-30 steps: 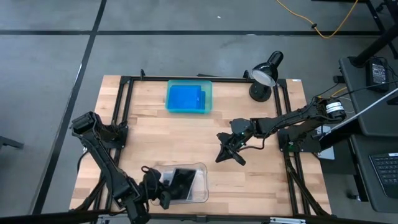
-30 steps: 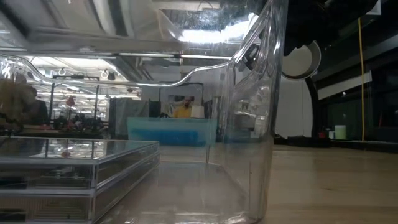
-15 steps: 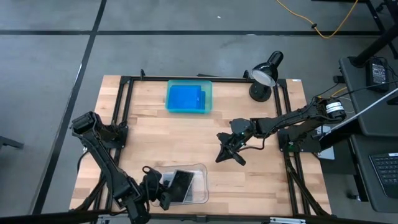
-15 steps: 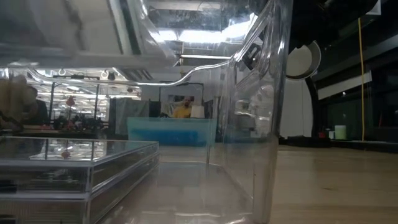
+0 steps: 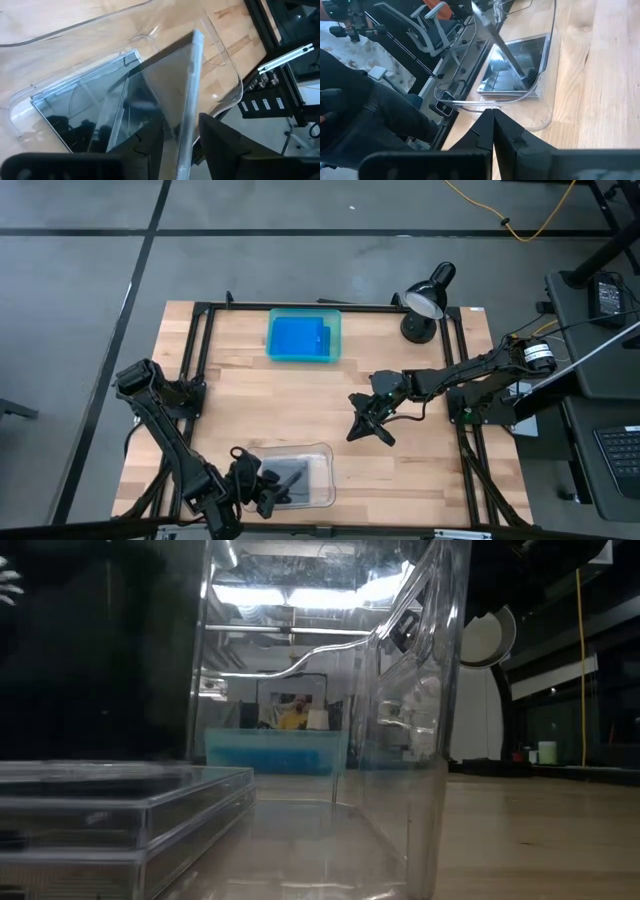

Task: Pick & place jewel cases by type
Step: Put the black cd case into the transparent bin

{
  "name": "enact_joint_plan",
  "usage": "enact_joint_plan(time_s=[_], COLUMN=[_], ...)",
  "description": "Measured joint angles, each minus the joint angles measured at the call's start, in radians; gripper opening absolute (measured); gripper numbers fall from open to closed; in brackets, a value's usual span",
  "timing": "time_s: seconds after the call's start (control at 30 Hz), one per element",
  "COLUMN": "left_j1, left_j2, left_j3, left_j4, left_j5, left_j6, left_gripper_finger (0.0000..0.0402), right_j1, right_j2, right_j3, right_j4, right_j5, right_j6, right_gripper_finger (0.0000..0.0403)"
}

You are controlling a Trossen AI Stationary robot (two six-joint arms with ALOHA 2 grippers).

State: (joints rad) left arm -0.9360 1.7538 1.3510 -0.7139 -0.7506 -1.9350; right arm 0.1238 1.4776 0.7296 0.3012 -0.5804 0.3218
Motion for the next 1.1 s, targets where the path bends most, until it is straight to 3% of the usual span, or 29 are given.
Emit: enact_joint_plan(time_s=[0.3, 0.73, 1.1], left_j1=[0.0, -0.014, -0.07], left_j2=[0.0, -0.002, -0.002], left_j3=[0.0, 0.0, 0.0], left_j4=[-0.001, -0.095, -0.105], left_j5=[0.01, 0.092, 0.123], left_j6=[-0.006, -0.01, 0.046], left_gripper_finger=[0.0117, 0.0021, 0.0023], right_j1=[0.0, 0.0, -0.001], right_j2=[0.0, 0.0, 0.0], right_j3=[0.0, 0.0, 0.0], right_j4=[0.0, -0.001, -0.016], right_j5=[0.0, 0.0, 0.001], right_j6=[0.001, 0.005, 0.007], right_gripper_finger=[0.001, 0.001, 0.001])
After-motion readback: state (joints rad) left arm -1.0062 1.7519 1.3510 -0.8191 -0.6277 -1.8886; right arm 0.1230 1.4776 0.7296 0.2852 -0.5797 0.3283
